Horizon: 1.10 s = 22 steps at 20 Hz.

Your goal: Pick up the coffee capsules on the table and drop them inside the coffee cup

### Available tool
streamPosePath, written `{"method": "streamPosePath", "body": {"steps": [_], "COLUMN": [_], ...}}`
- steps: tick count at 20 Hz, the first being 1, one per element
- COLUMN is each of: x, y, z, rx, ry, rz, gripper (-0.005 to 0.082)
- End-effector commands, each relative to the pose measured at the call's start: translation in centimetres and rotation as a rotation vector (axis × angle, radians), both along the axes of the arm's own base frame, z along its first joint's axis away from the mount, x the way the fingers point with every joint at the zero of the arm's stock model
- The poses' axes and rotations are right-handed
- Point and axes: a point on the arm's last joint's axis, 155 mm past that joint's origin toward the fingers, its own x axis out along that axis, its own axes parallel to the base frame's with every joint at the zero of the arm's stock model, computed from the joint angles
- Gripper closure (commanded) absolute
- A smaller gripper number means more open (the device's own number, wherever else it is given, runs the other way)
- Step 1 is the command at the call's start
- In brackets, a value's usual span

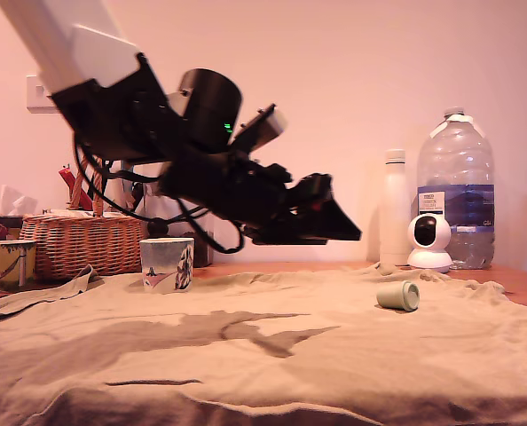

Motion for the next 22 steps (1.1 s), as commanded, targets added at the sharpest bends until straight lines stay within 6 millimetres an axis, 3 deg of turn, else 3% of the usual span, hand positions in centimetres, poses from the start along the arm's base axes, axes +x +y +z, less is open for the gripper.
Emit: {"method": "streamPosePath", "body": {"steps": [1, 7, 11, 17, 22], "x": [0.7, 2.5, 2.1, 1.6, 2.0], "y": [-0.7, -1.8, -3.0, -4.8, -4.7], "z": [-0.7, -0.3, -1.7, -2.2, -2.6], "rx": [-0.002, -0.050, -0.042, -0.035, -0.022], "ry": [0.013, 0.066, 0.095, 0.089, 0.083], "rz": [0.029, 0.109, 0.096, 0.082, 0.116], "gripper": [0.0218, 0.0218, 0.0193, 0.0147, 0.0145]}}
